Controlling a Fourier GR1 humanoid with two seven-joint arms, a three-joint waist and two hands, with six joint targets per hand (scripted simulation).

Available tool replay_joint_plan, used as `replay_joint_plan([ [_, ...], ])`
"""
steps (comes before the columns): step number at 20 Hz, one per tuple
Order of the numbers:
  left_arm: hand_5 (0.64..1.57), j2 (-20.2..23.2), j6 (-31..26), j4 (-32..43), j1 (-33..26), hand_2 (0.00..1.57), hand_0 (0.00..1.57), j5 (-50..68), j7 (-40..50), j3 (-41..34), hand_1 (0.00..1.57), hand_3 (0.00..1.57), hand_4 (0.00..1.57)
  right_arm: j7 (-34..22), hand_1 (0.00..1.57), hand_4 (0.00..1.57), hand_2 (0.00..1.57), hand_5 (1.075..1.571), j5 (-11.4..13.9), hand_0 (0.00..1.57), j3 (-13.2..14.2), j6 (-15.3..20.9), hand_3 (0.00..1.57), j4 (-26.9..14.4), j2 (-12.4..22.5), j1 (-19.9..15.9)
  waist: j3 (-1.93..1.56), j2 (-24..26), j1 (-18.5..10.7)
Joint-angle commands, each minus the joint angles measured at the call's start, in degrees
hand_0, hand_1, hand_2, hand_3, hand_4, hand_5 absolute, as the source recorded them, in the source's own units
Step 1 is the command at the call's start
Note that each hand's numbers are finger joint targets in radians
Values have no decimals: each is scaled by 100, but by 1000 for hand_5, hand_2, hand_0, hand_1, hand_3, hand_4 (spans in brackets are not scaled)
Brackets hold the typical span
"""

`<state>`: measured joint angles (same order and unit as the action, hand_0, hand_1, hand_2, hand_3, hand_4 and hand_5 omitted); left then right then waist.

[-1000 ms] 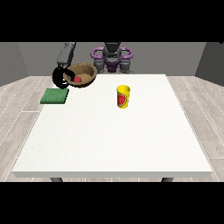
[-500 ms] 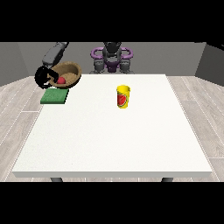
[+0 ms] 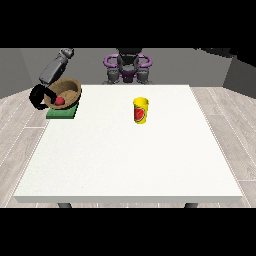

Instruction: Pick the cup and pour the ball into the bowl, then pick the bowl and place it on the pad

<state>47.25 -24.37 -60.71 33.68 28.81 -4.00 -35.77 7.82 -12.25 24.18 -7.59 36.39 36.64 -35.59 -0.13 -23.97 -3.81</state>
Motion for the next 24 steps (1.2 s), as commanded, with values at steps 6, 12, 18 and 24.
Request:
replay_joint_plan([
  [6, 1558, 218, 161, -938, -227, 0, 0, 521, 312, -403, 0, 0, 692, 959, 1571, 977, 1571, 1571, -11, 1571, 396, -678, 0, -1076, 960, -184, -9, -670, 13],
  [12, 1555, -203, 501, -1264, -630, 0, 0, 364, 429, -159, 0, 0, 696, 903, 1571, 976, 1571, 1570, 252, 1571, 93, -580, 93, -1251, 713, -139, 3, -41, 65],
  [18, 1554, 84, 123, -1027, -603, 0, 0, 729, 619, -256, 0, 0, 680, 1039, 1571, 999, 1571, 1564, 312, 1571, 30, -378, 881, -1471, 341, -97, 6, -34, -95],
  [24, 1548, -234, 385, -837, -871, 0, 0, 444, 704, 55, 0, 0, 659, 310, 1571, 983, 1571, 1561, 547, 1571, -309, -627, 1406, -1470, 450, 157, 11, 938, 123],
])
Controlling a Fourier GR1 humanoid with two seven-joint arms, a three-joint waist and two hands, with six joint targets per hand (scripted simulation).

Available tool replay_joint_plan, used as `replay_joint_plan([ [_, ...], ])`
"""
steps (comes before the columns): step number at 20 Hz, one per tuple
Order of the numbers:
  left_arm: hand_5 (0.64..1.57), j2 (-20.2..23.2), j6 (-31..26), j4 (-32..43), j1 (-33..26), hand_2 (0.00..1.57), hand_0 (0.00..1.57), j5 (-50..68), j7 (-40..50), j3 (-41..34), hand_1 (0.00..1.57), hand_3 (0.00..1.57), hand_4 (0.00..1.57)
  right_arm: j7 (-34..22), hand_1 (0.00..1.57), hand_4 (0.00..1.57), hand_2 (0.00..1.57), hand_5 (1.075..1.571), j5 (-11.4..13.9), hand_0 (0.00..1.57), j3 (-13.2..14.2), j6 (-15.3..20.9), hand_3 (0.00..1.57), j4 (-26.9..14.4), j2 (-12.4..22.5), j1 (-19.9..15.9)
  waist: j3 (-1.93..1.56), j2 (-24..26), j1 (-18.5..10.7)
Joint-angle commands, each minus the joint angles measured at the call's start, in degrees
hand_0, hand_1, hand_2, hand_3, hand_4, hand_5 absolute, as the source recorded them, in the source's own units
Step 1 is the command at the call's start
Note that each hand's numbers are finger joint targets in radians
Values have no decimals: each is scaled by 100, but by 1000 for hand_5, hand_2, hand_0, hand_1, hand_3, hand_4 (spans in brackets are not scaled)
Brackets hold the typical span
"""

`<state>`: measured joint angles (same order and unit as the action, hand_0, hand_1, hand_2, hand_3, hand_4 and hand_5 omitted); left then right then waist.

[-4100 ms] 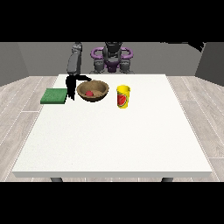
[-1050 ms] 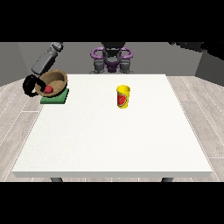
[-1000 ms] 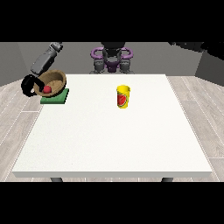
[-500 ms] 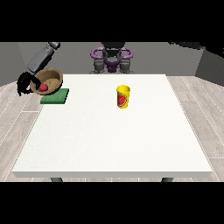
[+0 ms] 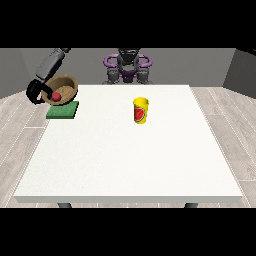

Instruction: Pick the cup and pour the ball into the bowl, then pick the bowl and place it on the pad

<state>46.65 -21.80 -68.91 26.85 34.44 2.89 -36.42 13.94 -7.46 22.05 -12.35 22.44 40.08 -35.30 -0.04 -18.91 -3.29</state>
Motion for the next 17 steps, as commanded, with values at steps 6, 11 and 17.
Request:
replay_joint_plan([
  [6, 1540, 506, -183, 602, 315, 0, 0, 126, 85, -82, 0, 0, 645, -887, 669, 0, 301, 1535, -243, 669, 232, 31, 523, -149, 482, -360, 1, -146, 111],
  [11, 1557, -366, 148, -563, 60, 0, 0, 419, 389, 275, 0, 0, 870, -903, 0, 0, 0, 1484, -240, 0, 316, 189, 0, -480, 544, -290, -15, 331, -138],
  [17, 1570, -653, 410, -14, -287, 0, 0, 19, 922, 841, 0, 0, 983, -1309, 0, 701, 0, 1219, -216, 0, -22, -208, 0, 197, 108, -737, 27, 2203, 310],
])
